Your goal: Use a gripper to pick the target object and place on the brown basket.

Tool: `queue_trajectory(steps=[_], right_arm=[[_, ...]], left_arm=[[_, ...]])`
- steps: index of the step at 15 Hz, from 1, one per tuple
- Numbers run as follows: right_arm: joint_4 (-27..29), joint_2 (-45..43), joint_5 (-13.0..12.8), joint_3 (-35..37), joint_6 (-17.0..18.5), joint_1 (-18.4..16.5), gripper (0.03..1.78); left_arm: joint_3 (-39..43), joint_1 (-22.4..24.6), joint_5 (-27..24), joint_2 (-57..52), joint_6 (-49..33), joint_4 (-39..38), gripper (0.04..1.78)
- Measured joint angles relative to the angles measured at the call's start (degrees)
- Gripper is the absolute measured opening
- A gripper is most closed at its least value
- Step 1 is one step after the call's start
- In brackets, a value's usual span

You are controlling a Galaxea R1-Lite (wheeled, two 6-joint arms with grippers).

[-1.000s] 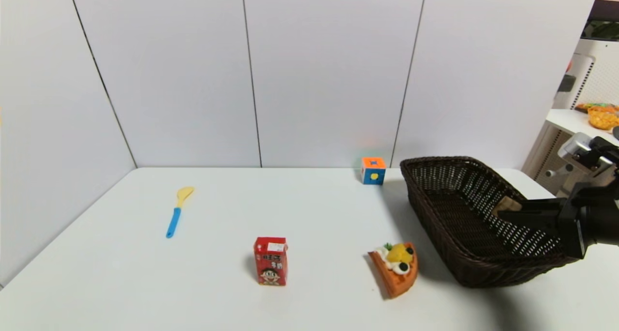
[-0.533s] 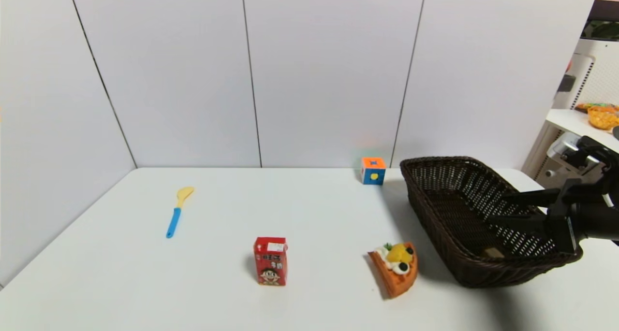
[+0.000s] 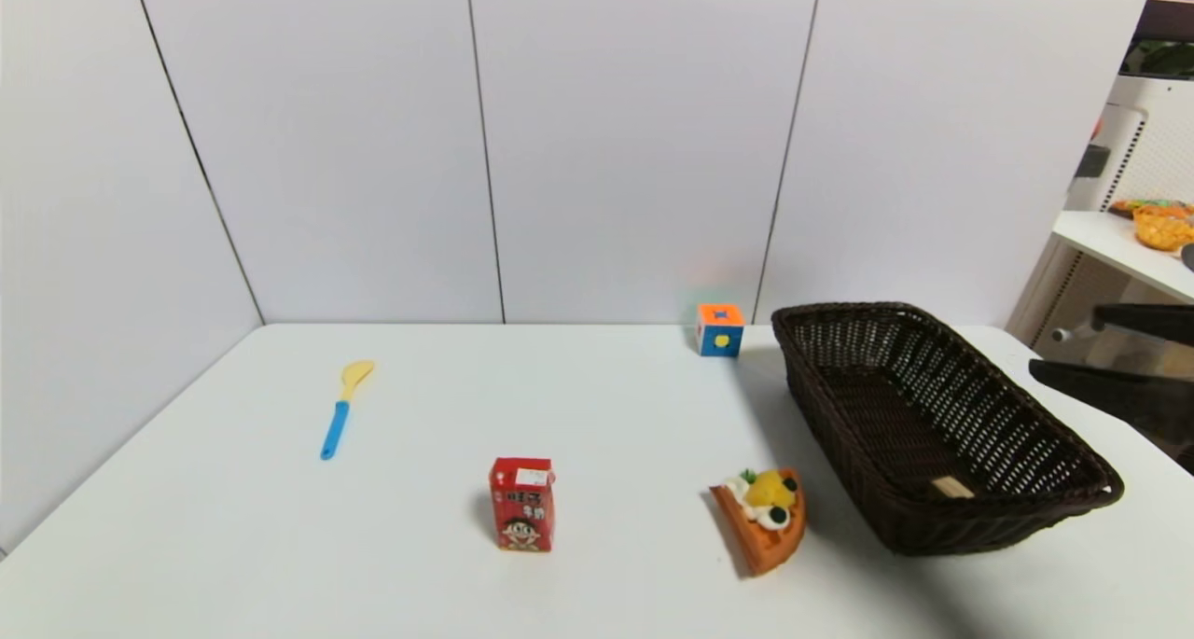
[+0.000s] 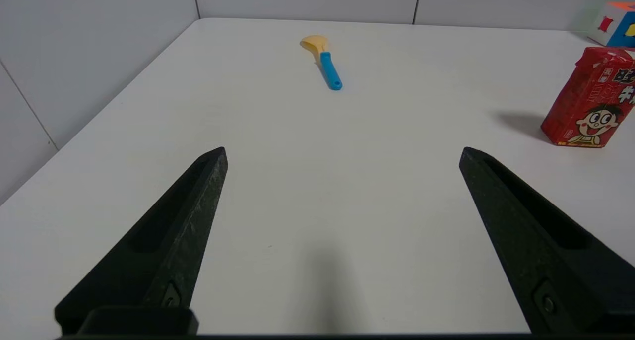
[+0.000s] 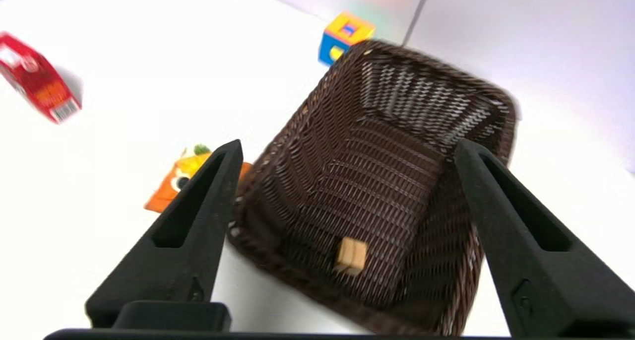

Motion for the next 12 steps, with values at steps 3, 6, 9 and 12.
queue_trajectory(steps=[3,6,9,12], right_arm=[[3.33,-15.32,-13.99,9.44,2.23,6.06,1.57],[5.4,-29.09,-23.87,21.04,3.73,9.01,1.62],[5.32,-39.67,-26.5,31.71,6.6,7.61,1.65],[-0.33,-46.89,-26.48,39.14,10.29,5.75,1.67]], left_arm=[[0.0,0.0,0.0,0.0,0.0,0.02,1.69],[0.0,0.0,0.0,0.0,0.0,0.02,1.69],[0.0,0.0,0.0,0.0,0.0,0.0,1.69],[0.0,0.0,-0.02,0.0,0.0,0.02,1.69]])
